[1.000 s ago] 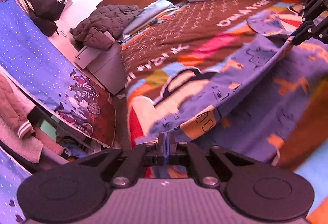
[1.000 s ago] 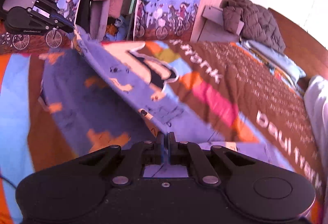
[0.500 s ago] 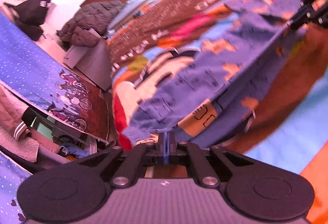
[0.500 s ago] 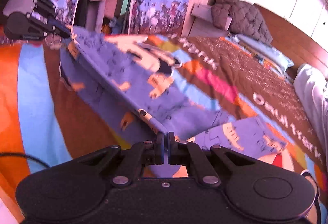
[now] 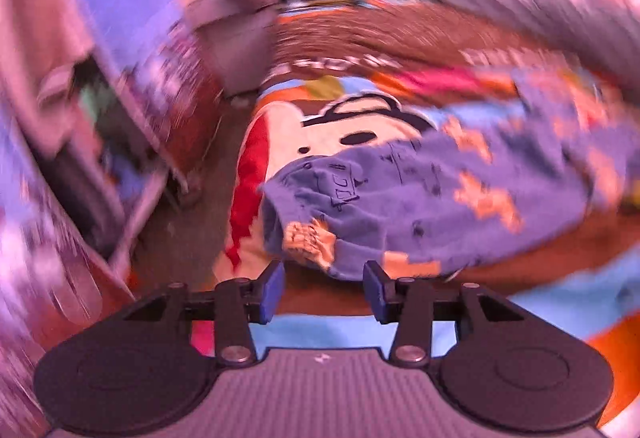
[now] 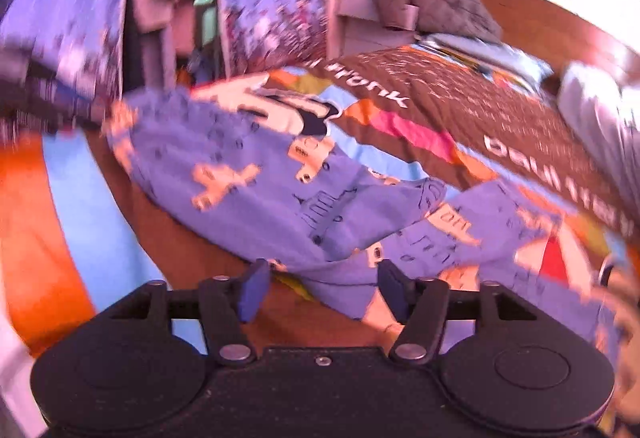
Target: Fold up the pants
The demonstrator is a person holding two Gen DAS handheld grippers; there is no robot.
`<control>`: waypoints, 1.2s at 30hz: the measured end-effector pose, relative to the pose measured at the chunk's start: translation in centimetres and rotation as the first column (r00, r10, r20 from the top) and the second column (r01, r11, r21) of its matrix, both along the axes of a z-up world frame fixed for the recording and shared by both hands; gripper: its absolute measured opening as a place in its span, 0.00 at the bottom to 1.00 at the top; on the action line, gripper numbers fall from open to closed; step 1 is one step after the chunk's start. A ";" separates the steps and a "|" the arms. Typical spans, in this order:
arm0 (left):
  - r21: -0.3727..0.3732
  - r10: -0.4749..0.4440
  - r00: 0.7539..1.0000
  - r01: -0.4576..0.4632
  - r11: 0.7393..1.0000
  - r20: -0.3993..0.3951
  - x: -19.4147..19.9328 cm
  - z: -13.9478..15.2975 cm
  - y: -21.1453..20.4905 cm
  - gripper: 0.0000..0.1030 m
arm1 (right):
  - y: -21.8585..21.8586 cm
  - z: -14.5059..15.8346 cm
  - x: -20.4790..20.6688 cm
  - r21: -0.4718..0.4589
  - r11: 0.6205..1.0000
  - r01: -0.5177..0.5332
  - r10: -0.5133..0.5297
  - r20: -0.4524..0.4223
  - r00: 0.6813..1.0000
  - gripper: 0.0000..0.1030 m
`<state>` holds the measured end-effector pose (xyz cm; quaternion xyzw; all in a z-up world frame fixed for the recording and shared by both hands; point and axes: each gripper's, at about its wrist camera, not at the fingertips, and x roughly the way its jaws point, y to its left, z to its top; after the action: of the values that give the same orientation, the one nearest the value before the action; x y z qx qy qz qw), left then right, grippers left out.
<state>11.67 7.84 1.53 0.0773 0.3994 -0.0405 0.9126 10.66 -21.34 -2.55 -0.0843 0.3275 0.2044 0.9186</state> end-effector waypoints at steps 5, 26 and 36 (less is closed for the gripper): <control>-0.306 0.184 0.975 -0.215 0.927 -0.126 2.3 -2.4 1.5 0.47 | -0.2 -0.5 -0.1 0.227 0.961 0.155 -0.128 -0.129 0.983 0.62; -0.334 0.365 0.931 -0.339 0.879 0.015 2.1 -5.6 0.6 0.47 | -5.1 -4.5 0.4 0.452 0.714 0.535 -0.362 -0.415 0.834 0.30; -0.105 0.076 0.968 -0.052 0.993 0.241 -1.3 -2.6 -11.6 0.88 | -11.8 -1.7 -3.1 0.321 0.757 0.569 -0.499 -0.279 0.821 0.77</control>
<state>10.35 -3.77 -1.09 0.0238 0.2839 -0.0207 0.9583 7.55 -33.14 -4.25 0.2162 0.3701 0.0007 0.9035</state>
